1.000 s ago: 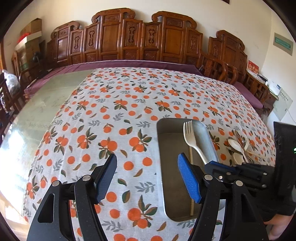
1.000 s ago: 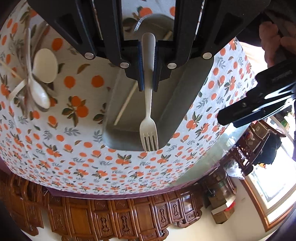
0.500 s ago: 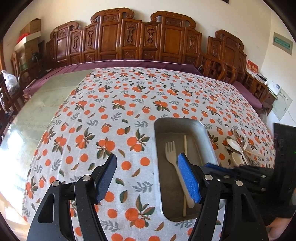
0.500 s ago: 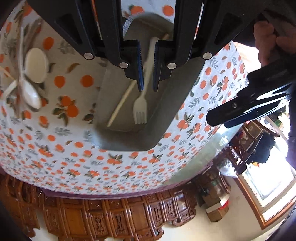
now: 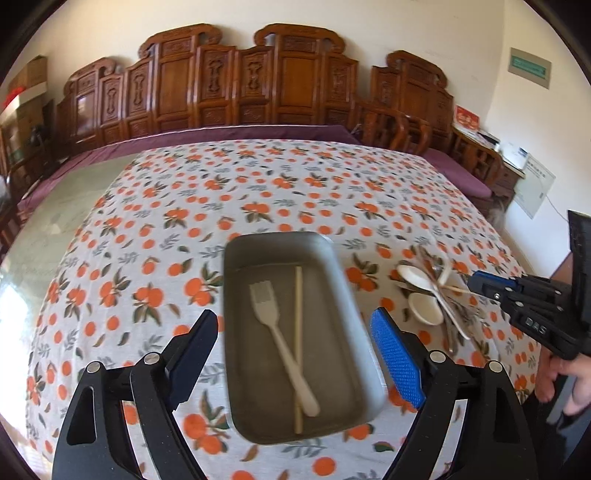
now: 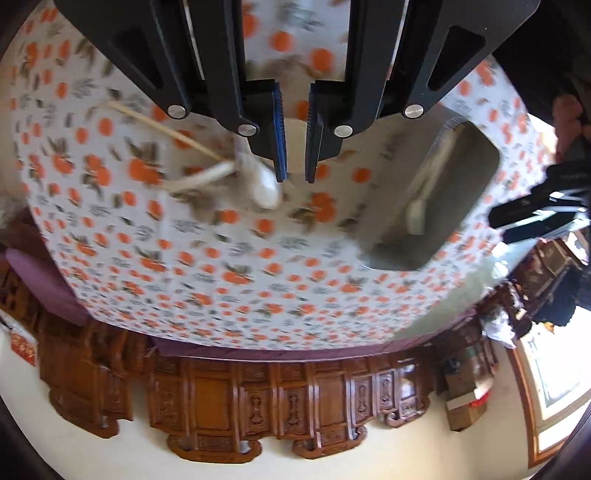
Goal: Organize utensils
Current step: 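Grasp another wooden chopstick from the pile with the right gripper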
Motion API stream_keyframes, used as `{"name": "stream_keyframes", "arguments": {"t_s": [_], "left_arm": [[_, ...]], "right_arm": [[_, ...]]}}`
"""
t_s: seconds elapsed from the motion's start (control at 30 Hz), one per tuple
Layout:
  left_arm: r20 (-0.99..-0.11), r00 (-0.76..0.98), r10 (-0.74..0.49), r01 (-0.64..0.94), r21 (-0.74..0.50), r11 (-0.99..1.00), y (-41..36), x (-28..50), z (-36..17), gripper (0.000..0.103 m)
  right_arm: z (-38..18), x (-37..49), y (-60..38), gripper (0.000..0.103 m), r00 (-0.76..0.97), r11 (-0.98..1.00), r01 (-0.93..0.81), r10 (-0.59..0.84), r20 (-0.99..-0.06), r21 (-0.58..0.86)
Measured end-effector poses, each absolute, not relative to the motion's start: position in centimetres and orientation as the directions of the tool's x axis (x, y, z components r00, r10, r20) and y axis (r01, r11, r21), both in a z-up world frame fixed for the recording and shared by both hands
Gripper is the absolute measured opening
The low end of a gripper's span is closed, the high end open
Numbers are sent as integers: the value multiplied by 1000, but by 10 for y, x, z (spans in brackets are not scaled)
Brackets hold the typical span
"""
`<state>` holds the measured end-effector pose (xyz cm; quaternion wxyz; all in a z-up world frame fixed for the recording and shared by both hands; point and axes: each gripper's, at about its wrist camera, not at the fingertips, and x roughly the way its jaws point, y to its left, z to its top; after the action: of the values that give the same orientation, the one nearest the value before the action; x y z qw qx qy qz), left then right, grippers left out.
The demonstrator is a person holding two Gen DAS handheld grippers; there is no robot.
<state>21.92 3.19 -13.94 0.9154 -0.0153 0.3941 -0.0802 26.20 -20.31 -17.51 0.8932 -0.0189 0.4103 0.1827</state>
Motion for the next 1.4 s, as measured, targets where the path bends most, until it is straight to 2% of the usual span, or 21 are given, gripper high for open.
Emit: {"name": "stream_keyframes", "arguments": {"t_s": [0.2, 0.87, 1.4], "left_arm": [[-725, 660, -196, 194, -88, 977, 6, 217, -146, 89], [-758, 616, -216, 272, -52, 961, -45, 209, -166, 89], [-765, 611, -203, 280, -31, 960, -60, 206, -173, 89]], "right_arm": [[-204, 267, -225, 12, 556, 941, -329, 262, -788, 81], [-243, 259, -233, 12, 472, 942, -311, 271, -839, 130], [-244, 257, -242, 11, 470, 940, -313, 280, -837, 139]]}}
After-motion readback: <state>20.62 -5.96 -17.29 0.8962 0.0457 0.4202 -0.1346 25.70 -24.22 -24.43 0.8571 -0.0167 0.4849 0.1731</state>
